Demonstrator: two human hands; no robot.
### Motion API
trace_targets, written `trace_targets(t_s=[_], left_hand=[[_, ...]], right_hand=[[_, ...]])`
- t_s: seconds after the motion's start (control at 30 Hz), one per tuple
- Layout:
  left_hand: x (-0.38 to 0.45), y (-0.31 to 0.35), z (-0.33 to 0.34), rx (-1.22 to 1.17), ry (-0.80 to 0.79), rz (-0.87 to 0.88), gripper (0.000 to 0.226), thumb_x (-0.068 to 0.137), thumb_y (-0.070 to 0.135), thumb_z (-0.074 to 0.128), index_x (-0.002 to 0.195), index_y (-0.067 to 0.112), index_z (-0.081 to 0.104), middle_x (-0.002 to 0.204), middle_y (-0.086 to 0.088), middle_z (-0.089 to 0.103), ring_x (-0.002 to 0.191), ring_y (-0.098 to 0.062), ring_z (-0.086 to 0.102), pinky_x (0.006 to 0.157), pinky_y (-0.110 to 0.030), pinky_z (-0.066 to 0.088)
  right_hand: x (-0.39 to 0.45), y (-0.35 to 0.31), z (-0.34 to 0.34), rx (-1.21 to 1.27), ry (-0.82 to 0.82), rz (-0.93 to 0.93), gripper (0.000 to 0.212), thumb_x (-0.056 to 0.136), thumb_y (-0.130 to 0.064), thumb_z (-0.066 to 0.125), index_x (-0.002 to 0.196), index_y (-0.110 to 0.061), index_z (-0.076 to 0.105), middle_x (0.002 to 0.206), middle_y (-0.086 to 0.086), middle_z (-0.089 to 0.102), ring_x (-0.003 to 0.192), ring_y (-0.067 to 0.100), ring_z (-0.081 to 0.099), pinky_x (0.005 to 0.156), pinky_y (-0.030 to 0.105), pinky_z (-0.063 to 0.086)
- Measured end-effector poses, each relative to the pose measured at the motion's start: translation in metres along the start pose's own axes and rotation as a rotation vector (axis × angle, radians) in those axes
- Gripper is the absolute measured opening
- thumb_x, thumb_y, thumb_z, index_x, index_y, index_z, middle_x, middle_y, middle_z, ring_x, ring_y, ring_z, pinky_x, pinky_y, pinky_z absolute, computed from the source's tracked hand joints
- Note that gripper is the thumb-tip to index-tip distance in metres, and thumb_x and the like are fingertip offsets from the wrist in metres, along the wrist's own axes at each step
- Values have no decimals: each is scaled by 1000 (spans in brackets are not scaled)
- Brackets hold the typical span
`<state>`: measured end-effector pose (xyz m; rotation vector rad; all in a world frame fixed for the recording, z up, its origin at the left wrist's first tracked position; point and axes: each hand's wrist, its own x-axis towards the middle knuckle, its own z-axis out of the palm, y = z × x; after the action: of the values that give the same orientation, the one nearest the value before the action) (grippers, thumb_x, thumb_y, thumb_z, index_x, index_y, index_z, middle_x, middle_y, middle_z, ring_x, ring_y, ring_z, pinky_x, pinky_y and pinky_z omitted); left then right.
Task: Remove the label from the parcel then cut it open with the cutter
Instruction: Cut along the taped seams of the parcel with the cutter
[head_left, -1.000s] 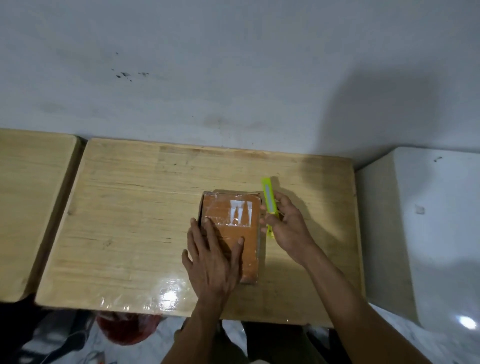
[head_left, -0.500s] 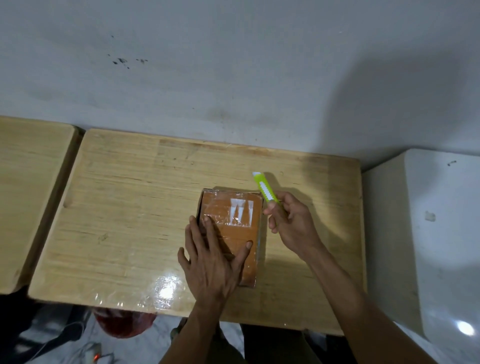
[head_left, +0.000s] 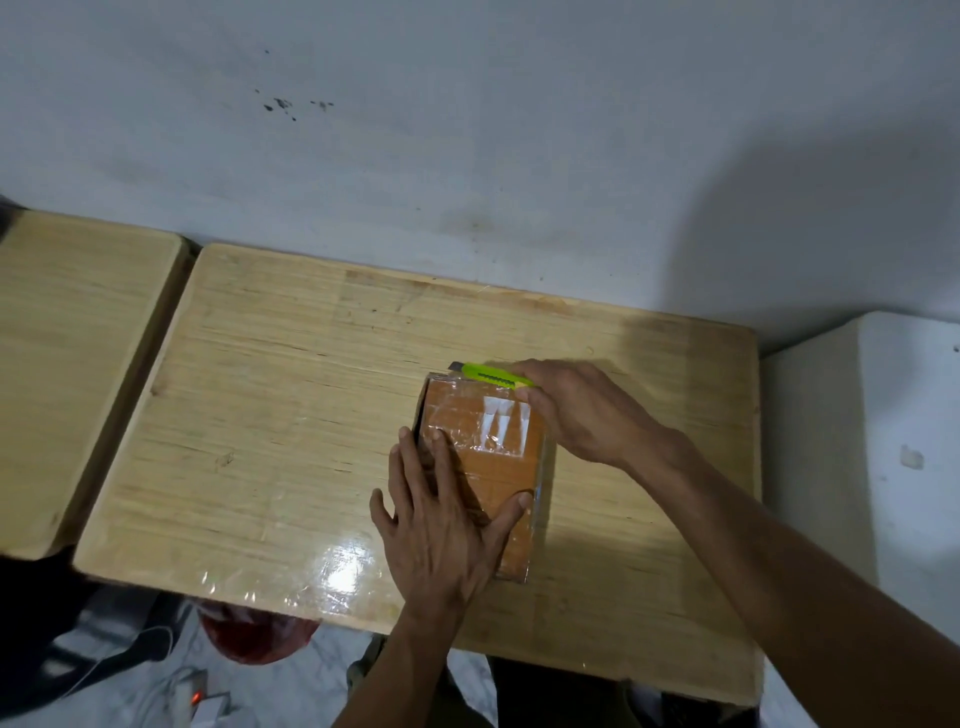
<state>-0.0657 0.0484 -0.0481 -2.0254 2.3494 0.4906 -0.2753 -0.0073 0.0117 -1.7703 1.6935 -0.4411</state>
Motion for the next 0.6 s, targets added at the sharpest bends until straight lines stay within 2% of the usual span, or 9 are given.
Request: trace_targets(t_s=[0.07, 0.2, 0.4, 0.6], left_hand=[[0, 0, 0, -2, -1, -1, 114, 74, 95, 33, 159, 21, 21, 167, -13, 12, 152, -32, 20, 110, -62, 29], [0, 1, -1, -13, 2, 4, 113, 75, 94, 33, 159, 20, 21, 167, -14, 13, 152, -32, 20, 110, -62, 28], [0, 1, -2, -32, -5, -4, 114, 75, 95, 31, 160, 21, 18, 168, -13, 11, 153, -31, 18, 112, -62, 27], [0, 2, -3, -27, -3, -2, 113, 76, 94, 29, 159, 18, 23, 167, -14, 13, 152, -32, 21, 111, -62, 29]], right_hand=[[10, -1, 0, -67, -30, -32, 35, 104, -25, 46, 138, -26, 52, 114, 2, 69, 96, 21, 62, 77, 36, 50], [24, -2, 6, -216, -48, -62, 34, 104, -26, 45, 137, -22, 50, 116, 4, 67, 97, 24, 61, 72, 31, 39], [31, -2, 14, -310, -41, -97, 34, 103, -24, 47, 136, -21, 51, 112, 4, 68, 91, 23, 63, 67, 31, 42], [29, -3, 13, -370, -26, -115, 37, 101, -21, 49, 138, -21, 50, 111, 3, 67, 88, 24, 64, 66, 30, 45]])
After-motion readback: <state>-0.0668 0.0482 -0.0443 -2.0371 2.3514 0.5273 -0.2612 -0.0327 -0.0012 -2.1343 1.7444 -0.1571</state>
